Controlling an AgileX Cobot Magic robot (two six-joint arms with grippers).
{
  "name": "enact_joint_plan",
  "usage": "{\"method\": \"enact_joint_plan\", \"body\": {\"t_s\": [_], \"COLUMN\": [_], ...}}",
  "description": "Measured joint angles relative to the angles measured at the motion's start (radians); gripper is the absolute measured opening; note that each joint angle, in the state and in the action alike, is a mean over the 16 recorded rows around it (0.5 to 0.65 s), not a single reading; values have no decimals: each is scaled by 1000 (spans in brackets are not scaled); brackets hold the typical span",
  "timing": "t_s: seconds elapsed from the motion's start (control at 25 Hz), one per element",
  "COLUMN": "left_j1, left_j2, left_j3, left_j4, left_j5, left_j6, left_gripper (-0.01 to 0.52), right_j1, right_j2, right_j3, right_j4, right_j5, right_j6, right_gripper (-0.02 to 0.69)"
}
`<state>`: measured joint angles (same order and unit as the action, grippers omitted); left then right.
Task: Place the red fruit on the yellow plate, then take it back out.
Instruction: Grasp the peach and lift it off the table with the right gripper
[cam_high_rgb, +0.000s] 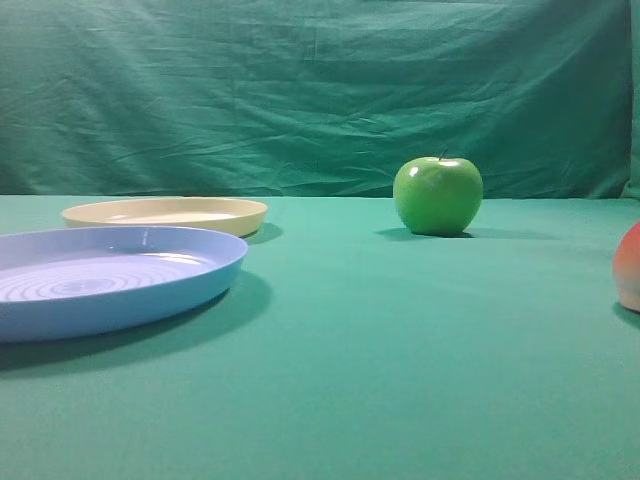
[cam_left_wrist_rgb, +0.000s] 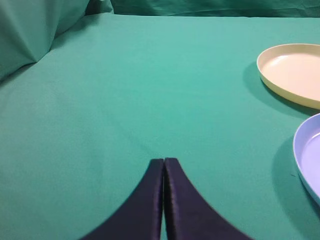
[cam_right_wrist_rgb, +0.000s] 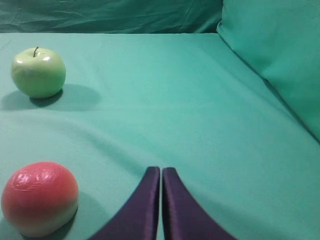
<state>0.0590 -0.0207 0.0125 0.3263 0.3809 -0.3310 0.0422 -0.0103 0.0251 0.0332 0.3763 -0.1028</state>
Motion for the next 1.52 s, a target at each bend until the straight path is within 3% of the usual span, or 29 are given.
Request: {"method": "enact_joint_plan", "body": {"t_s": [1.04,1.52], "left_j1": [0,0], "left_j2": [0,0], "left_j3": [0,0], "left_j4": [0,0], "left_j5": [0,0], "left_j6": [0,0], "left_gripper": [0,0], "right_j1": [1,96], "right_j2": [4,223], "right_j3": [-11,-276], "right_j4": [0,2], "right_j5": [4,101], "right_j6": [0,-1], "right_gripper": [0,0]}}
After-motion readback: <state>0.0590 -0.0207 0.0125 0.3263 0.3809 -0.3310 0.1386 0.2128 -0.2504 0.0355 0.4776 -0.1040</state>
